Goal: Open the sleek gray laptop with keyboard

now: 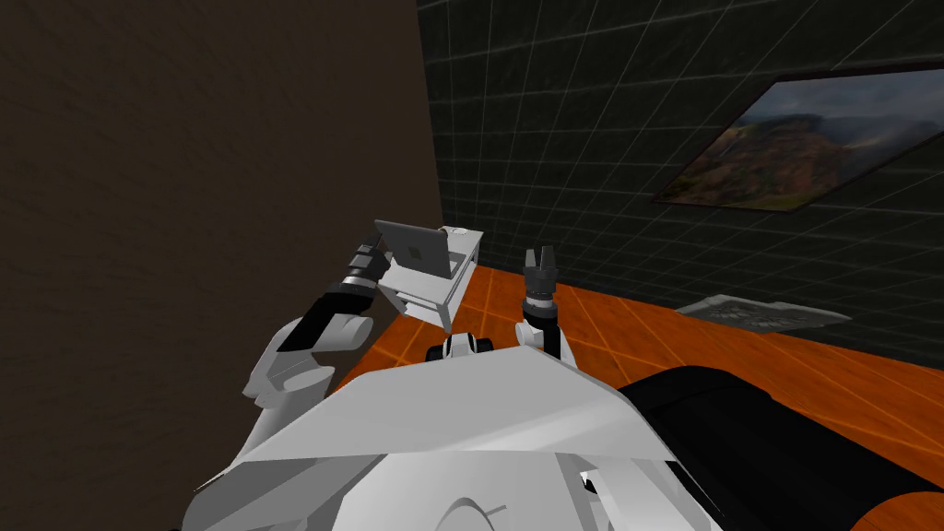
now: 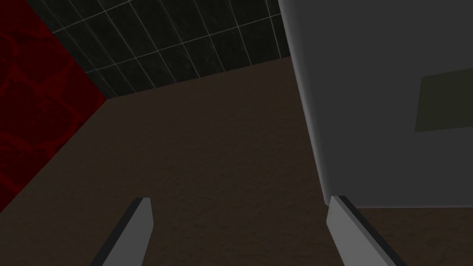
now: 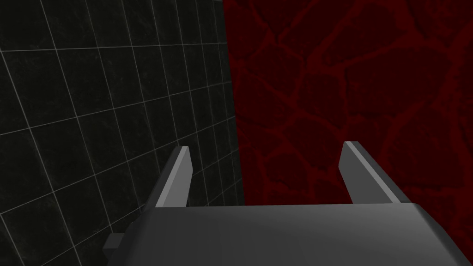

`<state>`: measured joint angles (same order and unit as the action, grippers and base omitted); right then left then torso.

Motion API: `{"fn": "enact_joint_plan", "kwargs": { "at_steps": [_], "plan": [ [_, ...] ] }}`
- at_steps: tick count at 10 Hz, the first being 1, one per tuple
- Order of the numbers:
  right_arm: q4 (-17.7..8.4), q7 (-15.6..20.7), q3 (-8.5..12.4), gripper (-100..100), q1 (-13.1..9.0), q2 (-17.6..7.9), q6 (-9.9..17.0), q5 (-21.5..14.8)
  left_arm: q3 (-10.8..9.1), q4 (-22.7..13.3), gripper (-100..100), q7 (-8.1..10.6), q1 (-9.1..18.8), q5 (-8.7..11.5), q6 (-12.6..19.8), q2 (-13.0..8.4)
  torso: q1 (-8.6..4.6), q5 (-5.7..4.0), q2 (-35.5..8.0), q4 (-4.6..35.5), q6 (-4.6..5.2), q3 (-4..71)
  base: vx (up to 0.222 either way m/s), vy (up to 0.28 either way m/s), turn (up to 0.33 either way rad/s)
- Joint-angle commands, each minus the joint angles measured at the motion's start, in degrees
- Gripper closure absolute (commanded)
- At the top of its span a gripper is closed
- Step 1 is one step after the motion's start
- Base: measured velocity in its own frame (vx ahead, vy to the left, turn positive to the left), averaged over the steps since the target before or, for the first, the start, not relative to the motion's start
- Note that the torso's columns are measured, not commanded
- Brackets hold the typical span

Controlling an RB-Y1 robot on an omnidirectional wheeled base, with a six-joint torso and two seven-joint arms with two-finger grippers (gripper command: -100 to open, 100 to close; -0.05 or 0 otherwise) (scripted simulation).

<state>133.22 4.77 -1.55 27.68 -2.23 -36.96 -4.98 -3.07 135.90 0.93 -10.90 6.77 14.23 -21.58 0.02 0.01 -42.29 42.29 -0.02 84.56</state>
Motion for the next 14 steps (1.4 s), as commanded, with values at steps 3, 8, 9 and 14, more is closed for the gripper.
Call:
{"fn": "enact_joint_plan", "kwargs": {
  "at_steps": [3,8,9,14],
  "plan": [
    [0.0,0.0,0.0,0,-0.01,0.0,0.0,0.0,-0.3,0.85,-100,1.52,2.92,1.82,7.52,-2.56,-0.04,-0.01,0.01,0.0,0.04,0.01,0.003,-0.004,-0.106],
    [0.0,0.0,0.0,0,0.0,0.0,0.0,0.0,-0.61,1.38,-100,3.08,5.8,3.66,14.6,-5.28,-0.03,-0.01,0.01,0.0,0.05,0.01,0.002,-0.003,-0.089],
    [0.0,0.0,0.0,0,0.0,0.0,0.0,0.0,-0.77,1.53,-100,3.86,7.26,4.58,16.42,-6.68,-0.02,-0.01,0.01,0.0,0.01,0.01,0.004,-0.005,-0.133],
    [0.0,0.0,0.0,0,0.0,0.0,0.0,0.0,-1.08,1.61,-100,5.43,10.21,6.42,25.0,-9.54,-0.03,-0.01,0.01,0.0,0.04,0.01,0.004,-0.004,-0.111]
  ]
}}
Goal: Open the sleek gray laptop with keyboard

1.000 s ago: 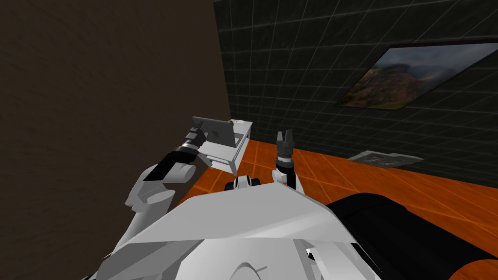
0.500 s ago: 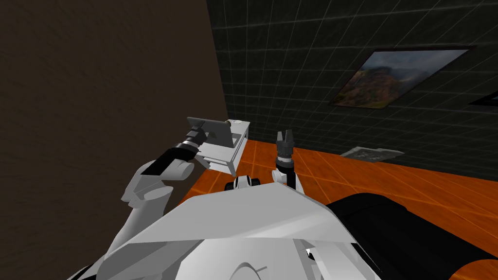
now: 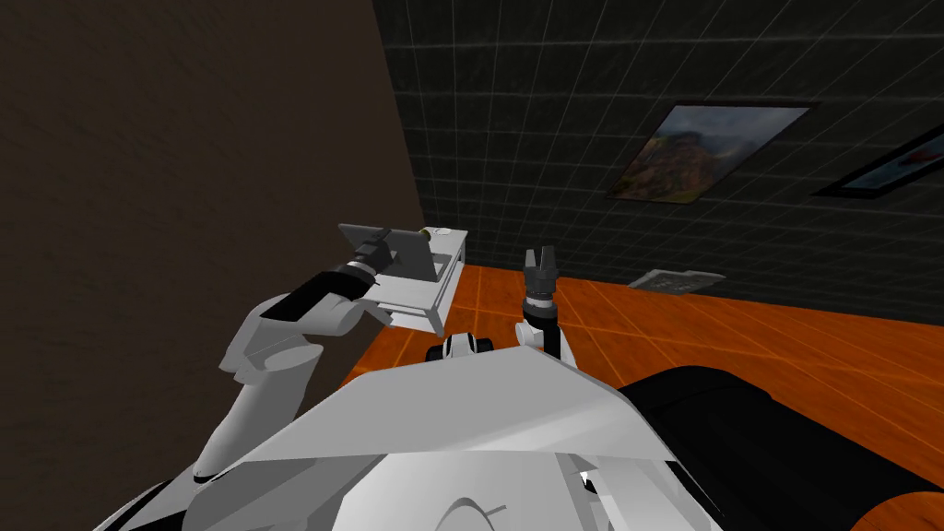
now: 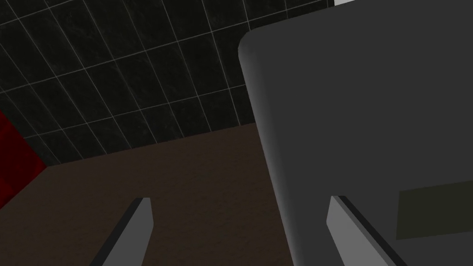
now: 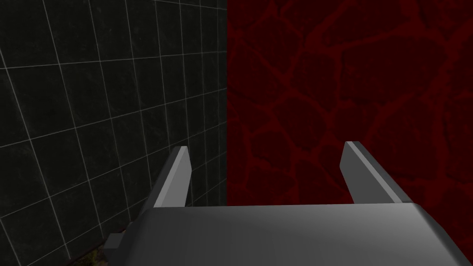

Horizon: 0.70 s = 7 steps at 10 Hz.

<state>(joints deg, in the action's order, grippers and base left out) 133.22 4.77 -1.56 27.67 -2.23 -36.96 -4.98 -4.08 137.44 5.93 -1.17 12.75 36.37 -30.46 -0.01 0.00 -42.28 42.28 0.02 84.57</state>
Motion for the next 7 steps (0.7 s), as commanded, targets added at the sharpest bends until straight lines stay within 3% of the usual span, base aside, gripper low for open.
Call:
{"fn": "enact_joint_plan", "kwargs": {
  "at_steps": [1,3,4,7],
  "plan": [
    [0.0,0.0,0.0,0,0.01,0.0,0.0,0.0,-0.21,0.03,-100,1.2,1.94,1.33,4.5,-2.09,0.02,0.01,-0.01,0.0,-0.05,-0.01,0.003,-0.006,-0.113],
    [0.0,0.0,0.0,0,0.01,0.0,0.0,0.0,-0.21,0.03,-100,1.2,1.94,1.33,6.62,-2.09,0.01,0.0,-0.01,0.0,-0.03,-0.01,0.001,-0.002,-0.039],
    [0.0,0.0,0.0,0,0.01,0.0,0.0,0.0,-0.36,-0.05,-100,1.96,3.39,2.23,8.94,-3.49,0.03,0.01,-0.01,0.0,-0.04,-0.01,0.003,-0.005,-0.125],
    [0.0,0.0,0.0,0,0.0,0.0,0.0,0.0,-0.5,-0.17,-100,2.72,4.82,3.1,13.48,-4.85,0.0,0.0,0.0,0.0,-0.01,0.0,0.003,-0.003,-0.103]
  ]
}}
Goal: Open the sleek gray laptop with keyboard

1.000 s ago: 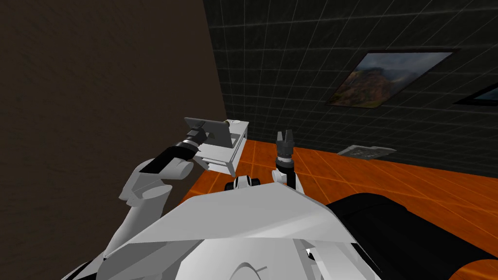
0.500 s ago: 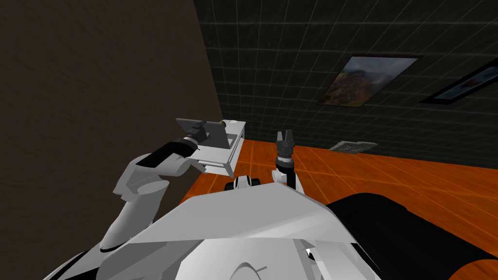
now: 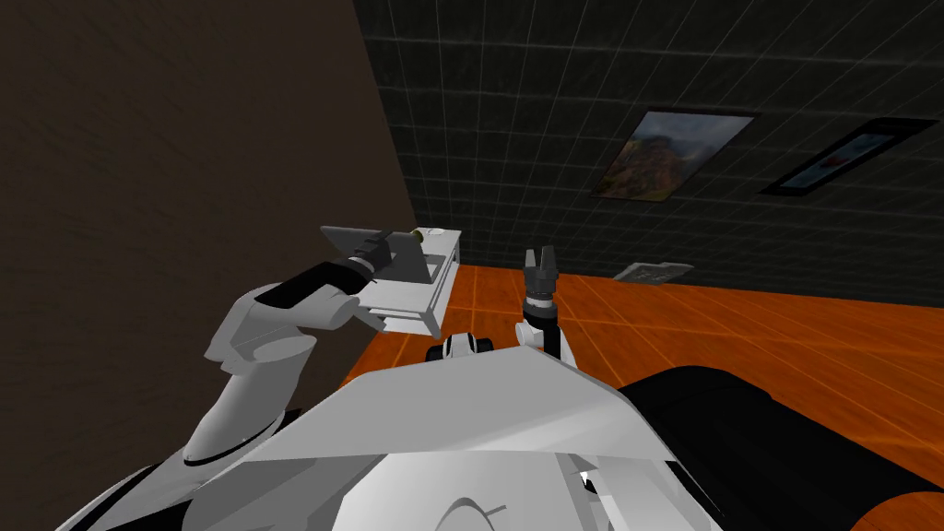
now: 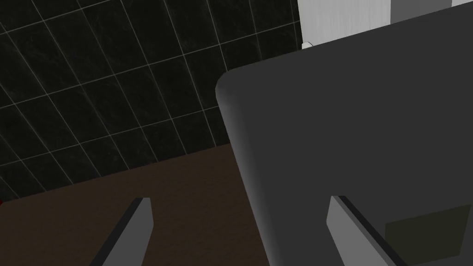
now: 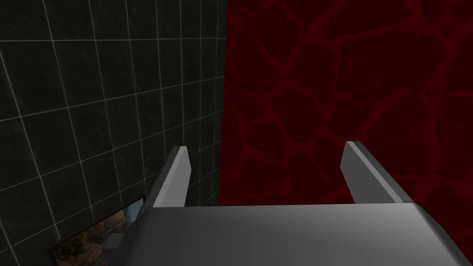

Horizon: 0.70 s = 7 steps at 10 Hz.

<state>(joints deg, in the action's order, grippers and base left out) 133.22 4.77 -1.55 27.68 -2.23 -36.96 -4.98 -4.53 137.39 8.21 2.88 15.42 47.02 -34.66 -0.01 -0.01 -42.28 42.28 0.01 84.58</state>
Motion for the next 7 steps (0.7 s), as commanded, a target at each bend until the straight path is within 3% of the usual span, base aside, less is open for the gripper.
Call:
{"fn": "enact_joint_plan", "kwargs": {
  "at_steps": [1,7],
  "plan": [
    [0.0,0.0,0.0,0,0.0,0.0,0.0,0.0,-0.19,-0.26,-100,1.18,2.17,1.29,4.47,-1.98,0.02,0.01,-0.01,0.0,-0.03,-0.01,0.004,-0.005,-0.14],
    [0.0,0.0,0.0,0,0.01,0.0,0.0,0.0,-0.59,-0.65,-100,3.25,6.11,3.7,14.09,-5.75,0.02,0.01,-0.01,0.0,-0.03,-0.01,0.003,-0.003,-0.095]
  ]
}}
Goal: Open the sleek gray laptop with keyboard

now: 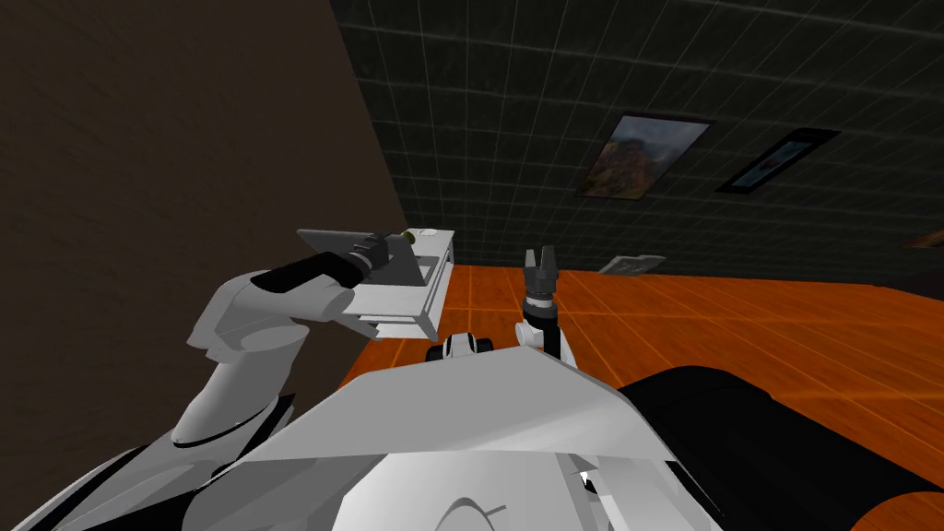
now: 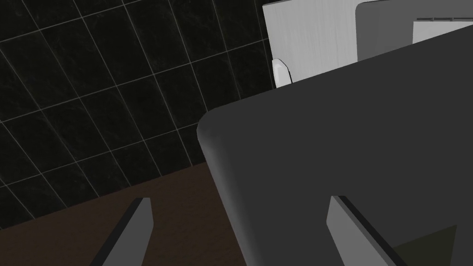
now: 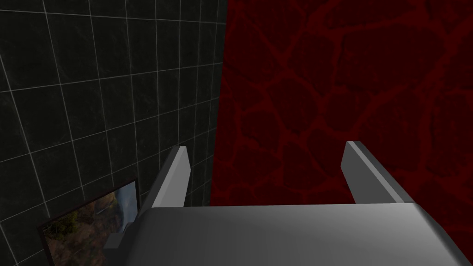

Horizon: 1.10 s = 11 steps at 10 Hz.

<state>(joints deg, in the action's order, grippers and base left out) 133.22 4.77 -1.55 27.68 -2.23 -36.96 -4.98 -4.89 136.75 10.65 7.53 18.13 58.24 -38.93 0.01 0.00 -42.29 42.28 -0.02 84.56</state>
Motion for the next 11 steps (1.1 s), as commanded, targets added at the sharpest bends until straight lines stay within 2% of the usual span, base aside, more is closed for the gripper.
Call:
{"fn": "enact_joint_plan", "kwargs": {
  "at_steps": [1,2,3,4,5,11],
  "plan": [
    [0.0,0.0,0.0,0,0.0,0.0,0.0,0.0,-0.23,-0.01,-100,0.81,1.46,0.98,4.28,-1.47,-0.01,-0.01,0.0,0.0,0.03,0.01,0.003,-0.002,-0.065],
    [0.0,0.0,0.0,0,0.0,0.0,0.0,0.0,-0.35,-0.1,-100,1.44,2.66,1.72,5.9,-2.62,0.0,0.0,0.0,0.0,0.0,0.0,0.003,-0.004,-0.095],
    [0.0,0.0,0.0,0,0.0,0.0,0.0,0.0,-0.35,-0.1,-100,1.44,2.66,1.72,7.13,-2.62,-0.01,-0.01,0.0,0.0,0.03,0.01,0.003,-0.002,-0.066],
    [0.0,0.0,0.0,0,0.0,0.0,0.0,0.0,-0.47,-0.18,-100,2.04,3.79,2.41,8.84,-3.72,0.0,0.0,0.0,0.0,0.01,0.0,0.004,-0.003,-0.116],
    [0.0,0.0,0.0,0,0.0,0.0,0.0,0.0,-0.47,-0.18,-100,2.04,3.79,2.41,9.82,-3.72,-0.02,-0.01,0.0,0.0,0.03,0.01,0.003,-0.002,-0.062],
    [0.0,0.0,0.0,0,0.0,0.0,0.0,0.0,-0.84,-0.3,-100,3.97,7.43,4.66,18.53,-7.26,0.0,0.0,0.0,0.0,0.0,0.0,0.003,-0.002,-0.08]
  ]
}}
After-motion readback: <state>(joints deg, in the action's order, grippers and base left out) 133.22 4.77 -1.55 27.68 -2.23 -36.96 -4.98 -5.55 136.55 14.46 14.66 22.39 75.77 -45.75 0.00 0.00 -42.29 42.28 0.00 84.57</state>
